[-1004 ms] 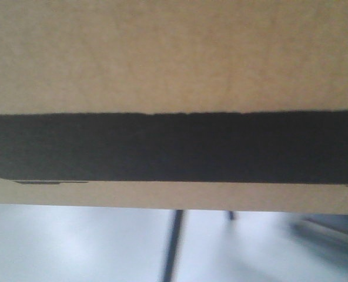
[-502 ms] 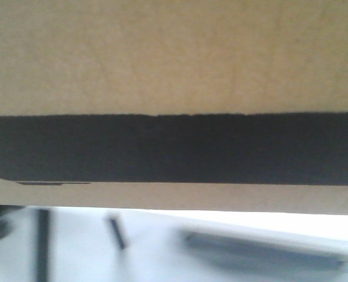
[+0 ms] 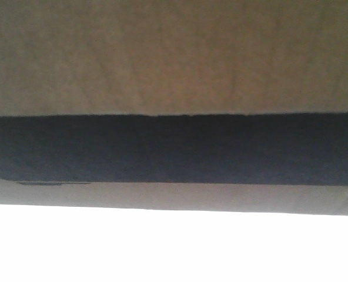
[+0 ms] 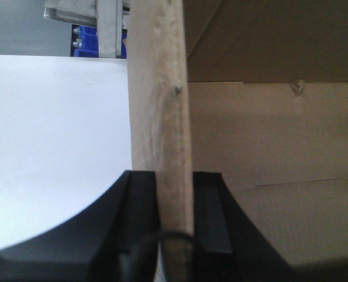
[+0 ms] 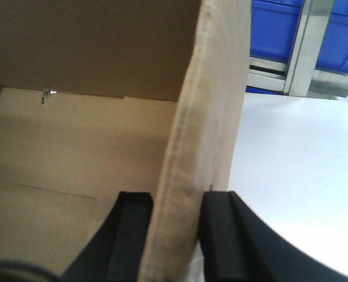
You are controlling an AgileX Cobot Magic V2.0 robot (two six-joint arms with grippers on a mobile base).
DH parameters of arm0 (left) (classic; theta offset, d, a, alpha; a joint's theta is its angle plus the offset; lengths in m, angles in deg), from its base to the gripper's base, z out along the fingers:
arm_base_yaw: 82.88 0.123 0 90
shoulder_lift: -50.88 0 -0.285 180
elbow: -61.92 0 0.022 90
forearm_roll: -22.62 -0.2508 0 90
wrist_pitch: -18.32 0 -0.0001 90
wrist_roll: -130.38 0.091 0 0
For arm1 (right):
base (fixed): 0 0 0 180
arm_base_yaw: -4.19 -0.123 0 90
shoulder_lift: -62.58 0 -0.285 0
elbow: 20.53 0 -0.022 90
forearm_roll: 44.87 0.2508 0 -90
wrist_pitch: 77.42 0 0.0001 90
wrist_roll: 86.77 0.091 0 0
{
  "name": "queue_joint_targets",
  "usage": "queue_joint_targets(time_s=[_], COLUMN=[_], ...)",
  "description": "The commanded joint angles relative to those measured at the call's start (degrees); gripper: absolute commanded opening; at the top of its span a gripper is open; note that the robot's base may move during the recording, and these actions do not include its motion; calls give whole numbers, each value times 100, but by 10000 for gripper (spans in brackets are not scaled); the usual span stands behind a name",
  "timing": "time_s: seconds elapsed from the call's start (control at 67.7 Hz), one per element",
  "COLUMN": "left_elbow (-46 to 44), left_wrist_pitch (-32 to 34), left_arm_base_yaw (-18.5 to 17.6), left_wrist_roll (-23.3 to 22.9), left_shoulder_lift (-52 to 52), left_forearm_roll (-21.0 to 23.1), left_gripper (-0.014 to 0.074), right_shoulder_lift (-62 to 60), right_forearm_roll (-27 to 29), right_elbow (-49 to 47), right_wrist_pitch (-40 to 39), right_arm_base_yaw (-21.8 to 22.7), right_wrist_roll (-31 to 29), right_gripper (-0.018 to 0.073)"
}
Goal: Grab box from left shelf to table start
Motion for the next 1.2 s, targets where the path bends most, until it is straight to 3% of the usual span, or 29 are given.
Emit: queue_joint_targets(time_s=[0.0,1.181], left_elbow=[-250,-250], left_wrist_pitch=[1333,1333], left_arm_base_yaw=[-134,-134], left_wrist_roll=[69,69], left_shoulder_lift=[53,53], left_forearm_roll=[648,648], left_gripper=[-92,-92], right_shoulder_lift=[115,115], right_forearm_roll=[254,254], right_elbow=[-175,-175], right_wrist_pitch=[-801,-801], right_arm_base_yaw=[-23,-23], right_wrist_roll=[-118,-118], right_gripper=[57,57])
